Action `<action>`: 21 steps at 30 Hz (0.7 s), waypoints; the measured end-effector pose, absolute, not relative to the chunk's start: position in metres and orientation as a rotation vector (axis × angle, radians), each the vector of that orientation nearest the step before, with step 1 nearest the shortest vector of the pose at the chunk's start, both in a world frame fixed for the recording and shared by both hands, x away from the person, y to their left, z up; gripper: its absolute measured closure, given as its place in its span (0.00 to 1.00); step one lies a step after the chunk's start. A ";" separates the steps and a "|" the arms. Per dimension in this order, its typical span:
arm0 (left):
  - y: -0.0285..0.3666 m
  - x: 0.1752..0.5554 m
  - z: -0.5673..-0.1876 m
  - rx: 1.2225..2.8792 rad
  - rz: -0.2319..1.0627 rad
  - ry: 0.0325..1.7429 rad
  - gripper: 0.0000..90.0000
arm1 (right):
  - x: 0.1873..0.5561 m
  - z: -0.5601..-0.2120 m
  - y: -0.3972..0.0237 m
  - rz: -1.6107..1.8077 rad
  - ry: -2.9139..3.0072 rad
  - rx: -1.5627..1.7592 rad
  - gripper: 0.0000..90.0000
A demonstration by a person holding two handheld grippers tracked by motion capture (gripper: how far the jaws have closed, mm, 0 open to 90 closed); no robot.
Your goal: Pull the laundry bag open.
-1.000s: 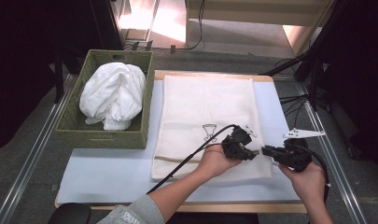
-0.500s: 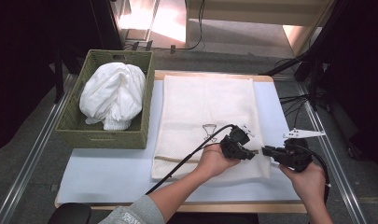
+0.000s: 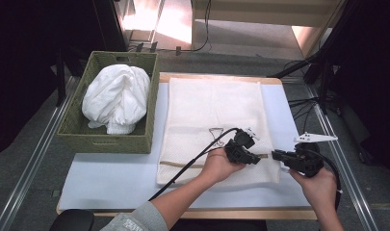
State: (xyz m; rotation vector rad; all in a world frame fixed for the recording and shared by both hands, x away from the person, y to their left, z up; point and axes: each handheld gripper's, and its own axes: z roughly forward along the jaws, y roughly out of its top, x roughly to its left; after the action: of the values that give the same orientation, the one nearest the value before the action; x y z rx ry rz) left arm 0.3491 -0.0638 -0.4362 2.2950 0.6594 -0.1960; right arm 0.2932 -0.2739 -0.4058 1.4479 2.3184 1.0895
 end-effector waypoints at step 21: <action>-0.046 0.350 -0.443 2.299 -0.198 0.708 0.98 | 0.295 -0.408 -0.275 1.081 2.311 1.468 0.96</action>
State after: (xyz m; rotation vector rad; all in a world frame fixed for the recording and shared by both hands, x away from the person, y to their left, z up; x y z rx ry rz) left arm 0.3504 -0.0465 -0.4434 2.2993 0.7082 -0.1978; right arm 0.2947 -0.2754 -0.4082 1.4680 2.3113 1.0813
